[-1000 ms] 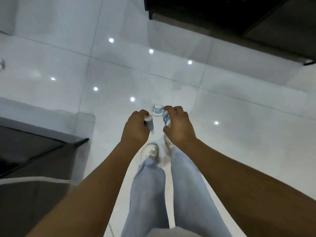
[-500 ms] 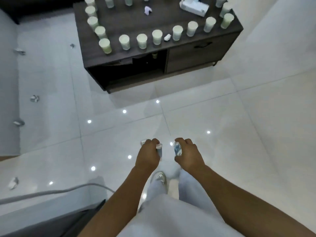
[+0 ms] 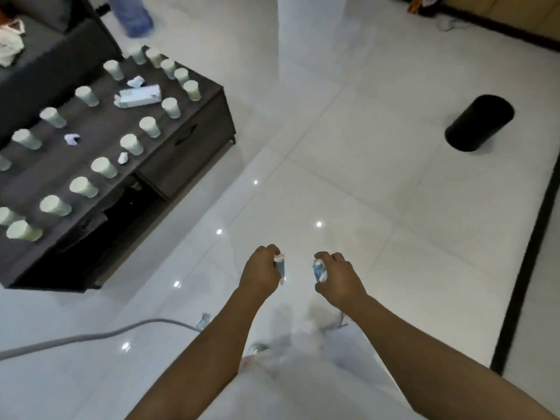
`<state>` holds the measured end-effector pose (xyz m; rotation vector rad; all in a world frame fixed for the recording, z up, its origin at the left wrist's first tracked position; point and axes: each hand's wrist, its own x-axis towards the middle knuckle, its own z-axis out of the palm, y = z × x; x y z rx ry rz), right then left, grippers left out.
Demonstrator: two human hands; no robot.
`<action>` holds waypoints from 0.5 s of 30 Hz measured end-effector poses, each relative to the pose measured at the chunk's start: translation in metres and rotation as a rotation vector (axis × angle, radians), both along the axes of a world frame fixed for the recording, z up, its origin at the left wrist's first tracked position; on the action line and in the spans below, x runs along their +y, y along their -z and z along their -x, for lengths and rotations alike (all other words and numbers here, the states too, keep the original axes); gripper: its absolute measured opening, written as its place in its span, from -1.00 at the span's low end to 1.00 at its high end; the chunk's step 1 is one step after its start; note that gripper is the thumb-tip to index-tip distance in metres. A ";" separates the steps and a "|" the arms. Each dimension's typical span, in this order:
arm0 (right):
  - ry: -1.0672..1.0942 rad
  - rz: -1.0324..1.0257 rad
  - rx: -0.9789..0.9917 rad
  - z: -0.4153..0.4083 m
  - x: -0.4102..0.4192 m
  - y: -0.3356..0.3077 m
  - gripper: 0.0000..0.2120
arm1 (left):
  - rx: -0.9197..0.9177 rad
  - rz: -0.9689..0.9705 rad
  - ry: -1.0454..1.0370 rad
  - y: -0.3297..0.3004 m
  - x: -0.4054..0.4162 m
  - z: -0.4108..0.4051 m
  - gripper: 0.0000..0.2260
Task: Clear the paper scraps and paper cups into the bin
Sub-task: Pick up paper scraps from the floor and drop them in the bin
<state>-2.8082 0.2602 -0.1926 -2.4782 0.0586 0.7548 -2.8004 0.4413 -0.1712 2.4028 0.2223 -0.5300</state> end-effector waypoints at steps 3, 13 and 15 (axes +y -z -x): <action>0.099 0.010 0.022 -0.024 -0.074 0.002 -0.41 | 0.014 0.003 0.093 0.001 -0.075 -0.040 -0.79; 0.317 -0.020 0.016 -0.113 -0.277 -0.009 -0.40 | 0.004 0.003 0.279 -0.010 -0.285 -0.169 -0.84; 0.360 -0.028 0.011 -0.130 -0.309 -0.010 -0.41 | -0.002 0.009 0.320 -0.012 -0.317 -0.191 -0.83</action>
